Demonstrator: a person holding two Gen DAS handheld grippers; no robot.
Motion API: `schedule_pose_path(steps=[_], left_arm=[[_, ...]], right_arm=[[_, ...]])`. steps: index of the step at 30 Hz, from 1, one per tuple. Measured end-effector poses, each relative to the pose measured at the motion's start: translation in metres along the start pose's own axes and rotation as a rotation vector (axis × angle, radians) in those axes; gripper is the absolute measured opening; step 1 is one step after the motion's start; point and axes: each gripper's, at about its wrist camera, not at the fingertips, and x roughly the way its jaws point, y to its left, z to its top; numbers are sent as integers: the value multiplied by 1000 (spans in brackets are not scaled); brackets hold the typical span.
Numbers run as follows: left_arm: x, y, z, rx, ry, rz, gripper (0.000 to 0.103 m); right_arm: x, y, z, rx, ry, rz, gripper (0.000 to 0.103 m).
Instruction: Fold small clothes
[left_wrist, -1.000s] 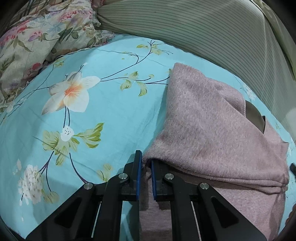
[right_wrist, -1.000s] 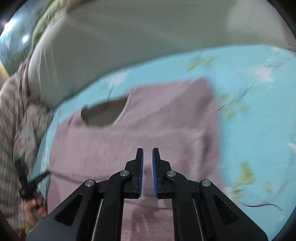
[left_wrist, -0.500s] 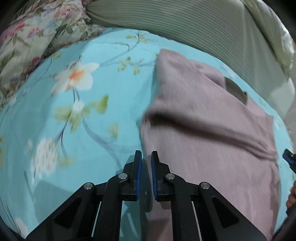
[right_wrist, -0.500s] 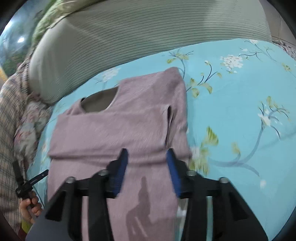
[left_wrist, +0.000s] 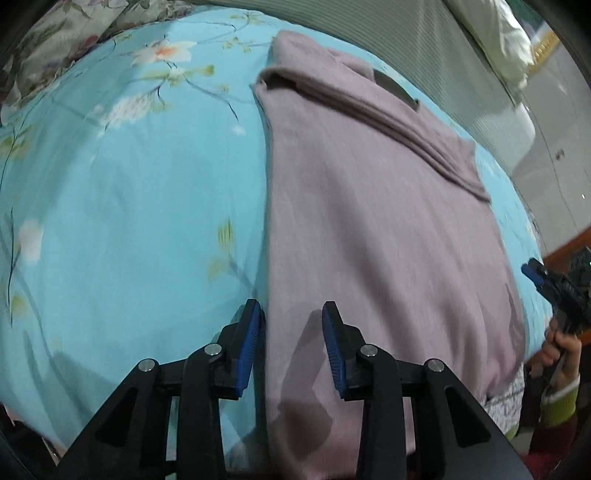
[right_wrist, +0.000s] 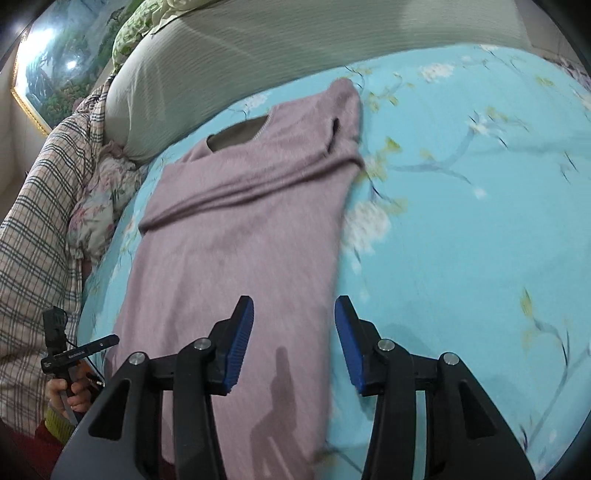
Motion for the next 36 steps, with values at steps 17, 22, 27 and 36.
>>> schedule_pose_path(steps=[17,22,27,36], left_arm=[[-23,-4,-63,62,75,-141,32],[-23,-13,-73,91,99,-152,32],[-19,-11,-81,107,127,-168,32],[-10,-14,-85,160,154,-165,12]], right_arm=[[-29,-7,-113,-49,190,247,48],[-16,-5,-125,-114,292,311,48],[-9,-24,-131,-43,307,386,48],[3,-9,-130,-56,274,384,10]])
